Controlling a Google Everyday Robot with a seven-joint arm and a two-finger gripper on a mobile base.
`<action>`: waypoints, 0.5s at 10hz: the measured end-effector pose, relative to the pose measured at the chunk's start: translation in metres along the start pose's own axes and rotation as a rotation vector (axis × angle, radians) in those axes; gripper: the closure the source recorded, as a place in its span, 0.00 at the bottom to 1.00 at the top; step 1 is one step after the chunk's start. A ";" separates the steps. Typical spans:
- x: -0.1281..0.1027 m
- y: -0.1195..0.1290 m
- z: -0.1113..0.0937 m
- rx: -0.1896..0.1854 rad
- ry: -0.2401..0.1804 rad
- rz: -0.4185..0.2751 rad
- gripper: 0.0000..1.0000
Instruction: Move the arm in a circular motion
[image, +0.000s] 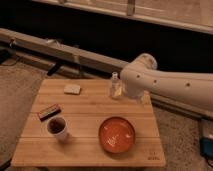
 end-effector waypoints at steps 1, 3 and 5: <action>0.014 -0.016 -0.001 -0.012 0.009 -0.012 0.20; 0.032 -0.057 -0.004 -0.023 0.025 -0.051 0.20; 0.046 -0.112 -0.008 -0.019 0.043 -0.118 0.20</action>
